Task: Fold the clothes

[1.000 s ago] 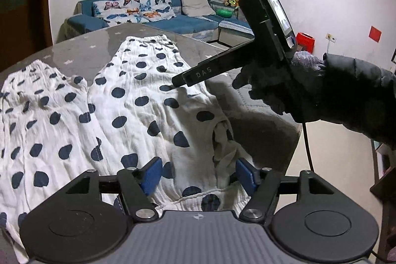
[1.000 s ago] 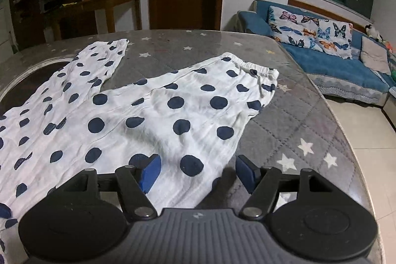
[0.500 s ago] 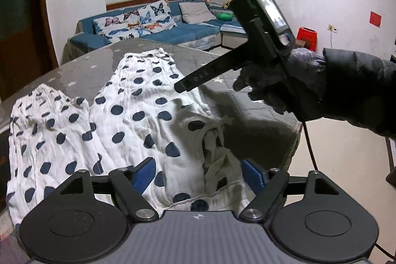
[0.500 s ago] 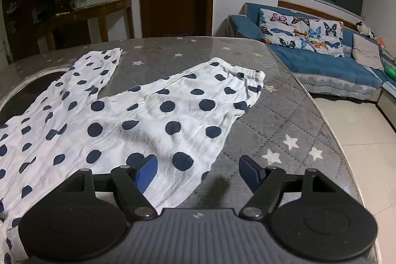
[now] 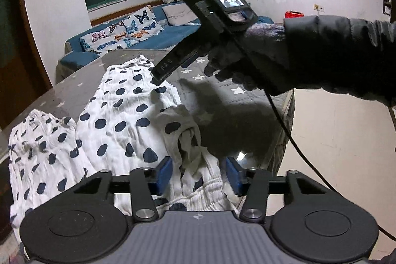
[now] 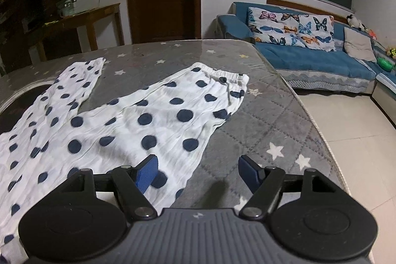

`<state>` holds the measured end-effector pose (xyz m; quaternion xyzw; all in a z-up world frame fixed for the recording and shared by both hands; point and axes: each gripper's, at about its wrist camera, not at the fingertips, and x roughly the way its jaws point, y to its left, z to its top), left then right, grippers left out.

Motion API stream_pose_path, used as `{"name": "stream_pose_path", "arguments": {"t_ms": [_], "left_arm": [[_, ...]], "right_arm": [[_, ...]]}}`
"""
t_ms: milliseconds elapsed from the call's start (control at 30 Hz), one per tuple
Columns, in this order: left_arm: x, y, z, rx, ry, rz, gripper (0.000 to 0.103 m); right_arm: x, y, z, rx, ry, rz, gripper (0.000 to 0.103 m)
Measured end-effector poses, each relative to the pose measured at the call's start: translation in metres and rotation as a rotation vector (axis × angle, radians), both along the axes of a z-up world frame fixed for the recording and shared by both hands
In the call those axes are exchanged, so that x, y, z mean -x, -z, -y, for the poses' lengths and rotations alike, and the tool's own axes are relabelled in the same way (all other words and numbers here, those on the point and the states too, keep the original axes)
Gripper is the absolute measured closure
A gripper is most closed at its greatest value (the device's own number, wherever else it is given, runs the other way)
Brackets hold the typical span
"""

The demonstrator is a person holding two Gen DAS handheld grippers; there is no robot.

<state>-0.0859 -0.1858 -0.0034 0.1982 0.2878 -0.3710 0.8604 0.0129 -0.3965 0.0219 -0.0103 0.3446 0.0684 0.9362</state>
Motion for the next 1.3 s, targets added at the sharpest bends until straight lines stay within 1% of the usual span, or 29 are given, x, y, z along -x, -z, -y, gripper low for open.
{"name": "stream_pose_path", "arguments": {"t_ms": [67,133,233,300,367,433,733,867,967,1133,1300], "left_arm": [[-0.002,0.004,0.004,-0.013,0.006,-0.014,0.063],[-0.004,0.008,0.008,-0.03,0.009,-0.026,0.065],[-0.008,0.014,0.012,-0.048,0.009,-0.044,0.077],[-0.01,0.016,0.011,-0.038,0.011,-0.063,0.082],[-0.012,0.016,0.009,-0.03,0.008,-0.067,0.088],[-0.016,0.015,0.006,-0.011,-0.001,-0.082,0.091],[-0.045,-0.01,-0.033,0.199,-0.093,-0.216,0.093],[-0.056,-0.018,-0.052,0.262,-0.136,-0.239,0.093],[-0.063,-0.021,-0.065,0.288,-0.164,-0.246,0.093],[-0.071,-0.024,-0.079,0.312,-0.202,-0.254,0.093],[-0.072,-0.026,-0.084,0.321,-0.202,-0.269,0.094]], "right_arm": [[-0.004,0.0,0.003,-0.012,0.008,-0.001,0.03],[-0.01,-0.001,0.006,-0.021,0.019,-0.002,0.03],[-0.018,-0.001,0.009,-0.032,0.033,-0.006,0.032],[-0.025,0.001,0.012,-0.04,0.046,-0.012,0.034],[-0.032,0.003,0.014,-0.049,0.061,-0.02,0.035],[-0.04,0.006,0.017,-0.059,0.077,-0.031,0.036],[-0.075,0.011,0.02,-0.051,0.115,-0.044,0.041],[-0.09,0.015,0.017,-0.045,0.122,-0.053,0.045],[-0.1,0.017,0.013,-0.038,0.123,-0.05,0.047],[-0.114,0.017,0.011,-0.036,0.124,-0.048,0.054],[-0.128,0.015,0.015,-0.043,0.148,-0.036,0.054]]}}
